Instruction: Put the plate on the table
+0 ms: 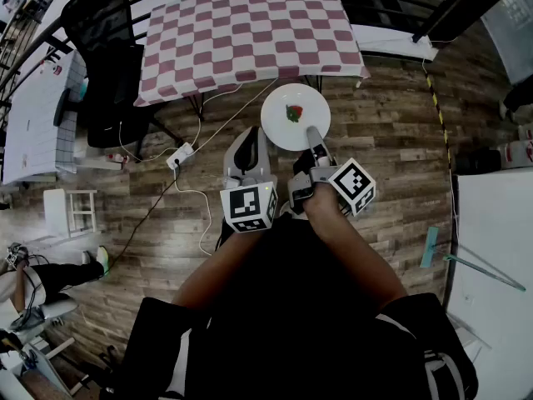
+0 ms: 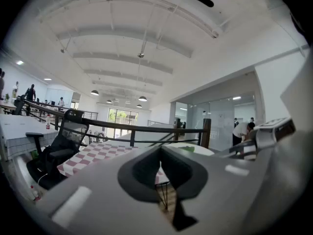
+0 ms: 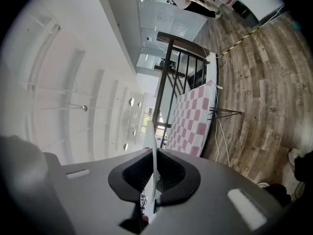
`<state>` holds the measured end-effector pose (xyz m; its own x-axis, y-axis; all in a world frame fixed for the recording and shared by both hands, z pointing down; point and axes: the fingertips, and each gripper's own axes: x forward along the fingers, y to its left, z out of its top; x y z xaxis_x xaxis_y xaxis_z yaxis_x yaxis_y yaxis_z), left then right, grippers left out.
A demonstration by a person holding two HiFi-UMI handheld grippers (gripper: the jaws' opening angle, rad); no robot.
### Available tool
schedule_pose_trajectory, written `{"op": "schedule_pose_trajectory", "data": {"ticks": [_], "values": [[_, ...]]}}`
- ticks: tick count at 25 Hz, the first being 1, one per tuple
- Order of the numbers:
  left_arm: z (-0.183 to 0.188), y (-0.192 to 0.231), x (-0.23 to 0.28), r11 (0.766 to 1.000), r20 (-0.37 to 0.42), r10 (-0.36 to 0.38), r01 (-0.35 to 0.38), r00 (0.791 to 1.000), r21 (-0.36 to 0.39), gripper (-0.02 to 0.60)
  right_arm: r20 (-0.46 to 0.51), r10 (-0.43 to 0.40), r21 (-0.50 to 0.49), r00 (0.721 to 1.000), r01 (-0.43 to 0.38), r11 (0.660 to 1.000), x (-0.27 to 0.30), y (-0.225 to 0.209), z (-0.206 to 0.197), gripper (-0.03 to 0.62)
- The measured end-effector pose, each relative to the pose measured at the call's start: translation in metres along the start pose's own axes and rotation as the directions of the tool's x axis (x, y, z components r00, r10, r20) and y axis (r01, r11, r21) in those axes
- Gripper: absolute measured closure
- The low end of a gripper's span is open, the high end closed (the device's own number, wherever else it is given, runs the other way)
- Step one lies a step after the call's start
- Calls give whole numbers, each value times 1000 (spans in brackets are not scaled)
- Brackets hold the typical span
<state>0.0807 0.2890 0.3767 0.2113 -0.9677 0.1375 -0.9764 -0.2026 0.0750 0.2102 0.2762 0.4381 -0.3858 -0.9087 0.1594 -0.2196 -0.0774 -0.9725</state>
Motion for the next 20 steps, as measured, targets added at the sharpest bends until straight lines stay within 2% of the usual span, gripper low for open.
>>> {"op": "schedule_pose_trajectory", "data": {"ticks": [10,16,20], "values": [[-3,-9,-12,1000,-17,-7,7,1000,14,572,-28,-13,1,1000,13,1000,-15,-4,0,574],[-16,11,-15,1000,-37,11,-11,999,-4,572,-34,0,22,999,0,1000,-9,-9,-9,574],[-16,11,-9,1000,-25,-5,4,1000,-21,572,1,3,-26,1000,-3,1000,-12,-4,1,575]]}}
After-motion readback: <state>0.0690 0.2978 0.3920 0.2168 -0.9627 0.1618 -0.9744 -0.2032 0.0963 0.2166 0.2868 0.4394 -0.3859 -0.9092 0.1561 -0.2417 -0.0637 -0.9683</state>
